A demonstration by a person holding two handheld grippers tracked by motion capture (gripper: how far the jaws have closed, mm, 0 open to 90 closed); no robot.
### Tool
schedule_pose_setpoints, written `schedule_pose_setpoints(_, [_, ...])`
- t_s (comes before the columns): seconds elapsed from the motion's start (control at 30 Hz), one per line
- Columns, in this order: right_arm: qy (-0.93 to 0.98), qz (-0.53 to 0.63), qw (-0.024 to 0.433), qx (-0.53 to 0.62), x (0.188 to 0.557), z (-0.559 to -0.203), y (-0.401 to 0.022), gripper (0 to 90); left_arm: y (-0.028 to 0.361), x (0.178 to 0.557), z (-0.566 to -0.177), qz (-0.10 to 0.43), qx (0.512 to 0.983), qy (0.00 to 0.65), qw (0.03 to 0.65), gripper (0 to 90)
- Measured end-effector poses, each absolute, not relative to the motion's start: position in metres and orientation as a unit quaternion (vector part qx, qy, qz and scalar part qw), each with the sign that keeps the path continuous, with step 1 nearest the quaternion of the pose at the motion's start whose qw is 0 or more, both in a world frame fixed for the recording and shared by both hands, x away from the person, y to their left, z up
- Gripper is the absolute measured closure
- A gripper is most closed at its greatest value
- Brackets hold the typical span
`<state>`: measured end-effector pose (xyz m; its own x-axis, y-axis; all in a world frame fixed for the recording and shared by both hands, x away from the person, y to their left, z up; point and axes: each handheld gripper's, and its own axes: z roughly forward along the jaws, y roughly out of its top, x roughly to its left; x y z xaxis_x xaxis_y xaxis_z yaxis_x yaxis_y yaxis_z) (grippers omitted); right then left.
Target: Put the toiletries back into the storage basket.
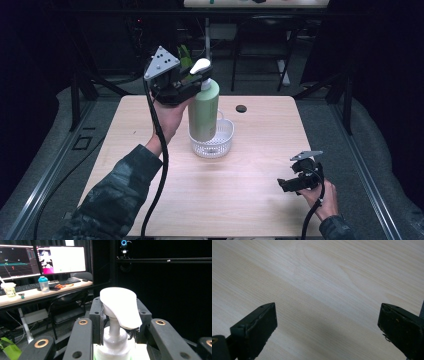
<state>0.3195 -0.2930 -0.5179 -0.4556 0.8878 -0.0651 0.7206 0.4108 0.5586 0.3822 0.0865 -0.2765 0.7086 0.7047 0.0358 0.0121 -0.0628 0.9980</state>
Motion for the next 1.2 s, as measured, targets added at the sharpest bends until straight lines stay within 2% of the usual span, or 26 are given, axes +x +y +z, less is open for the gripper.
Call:
schedule_pose_setpoints(0.4, [0.821,0.233,0.179,0.489,0.320,-0.518,-0.293,1.9,0.079,0.400,-0.272,0.279,0.673,0.271,0.630,67.5])
schedule_pose_setpoints(1.2, [0.821,0.236,0.181,0.488,0.318,-0.517,-0.293,2.0,0.064,0.435,-0.294,0.276,0.680,0.298,0.611,67.5])
